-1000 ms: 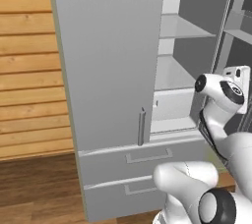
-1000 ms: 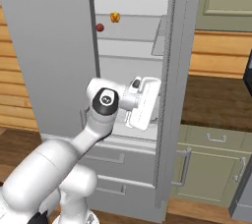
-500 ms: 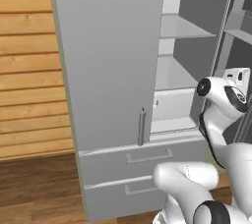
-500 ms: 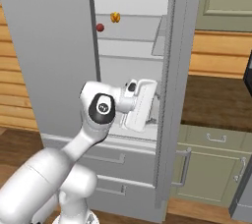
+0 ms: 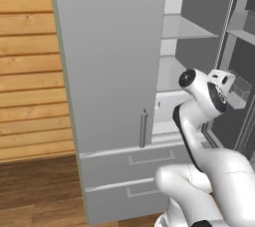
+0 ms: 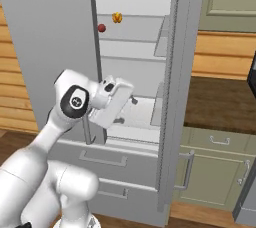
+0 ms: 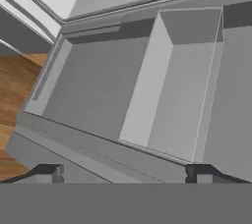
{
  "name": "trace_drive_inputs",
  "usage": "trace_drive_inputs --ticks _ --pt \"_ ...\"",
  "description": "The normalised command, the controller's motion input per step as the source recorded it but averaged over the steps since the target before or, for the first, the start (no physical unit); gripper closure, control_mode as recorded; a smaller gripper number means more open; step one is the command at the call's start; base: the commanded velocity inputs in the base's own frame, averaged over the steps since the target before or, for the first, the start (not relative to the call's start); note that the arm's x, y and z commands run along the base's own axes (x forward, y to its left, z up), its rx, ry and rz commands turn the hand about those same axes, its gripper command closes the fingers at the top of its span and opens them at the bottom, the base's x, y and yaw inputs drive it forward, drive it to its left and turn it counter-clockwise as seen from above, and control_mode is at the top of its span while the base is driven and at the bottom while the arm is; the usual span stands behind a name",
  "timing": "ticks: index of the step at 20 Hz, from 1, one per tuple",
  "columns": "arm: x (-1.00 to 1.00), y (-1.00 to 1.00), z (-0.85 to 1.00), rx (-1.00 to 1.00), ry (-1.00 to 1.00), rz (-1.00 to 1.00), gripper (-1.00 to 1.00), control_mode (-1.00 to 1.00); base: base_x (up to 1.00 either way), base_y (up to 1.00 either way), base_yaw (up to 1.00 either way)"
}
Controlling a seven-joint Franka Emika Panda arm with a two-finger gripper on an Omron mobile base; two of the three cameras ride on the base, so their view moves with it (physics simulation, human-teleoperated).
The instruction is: Take the strawberry from the fridge and place it on top of the pancake, located on the dining counter.
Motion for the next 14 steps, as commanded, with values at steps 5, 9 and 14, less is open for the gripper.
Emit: trace_drive_inputs --ticks 5,9,14 --pt "0.38 0.58 -0.76 0.89 -0.02 -0.24 -1.0 -1.0 0.0 0.0 0.0" --pt "0.28 0.39 -0.66 0.99 -0.1 -0.25 -1.0 -1.0 0.0 0.0 0.0" --pt "0.4 0.52 -0.09 0.63 -0.17 -0.32 -1.0 -1.0 0.0 0.0 0.0"
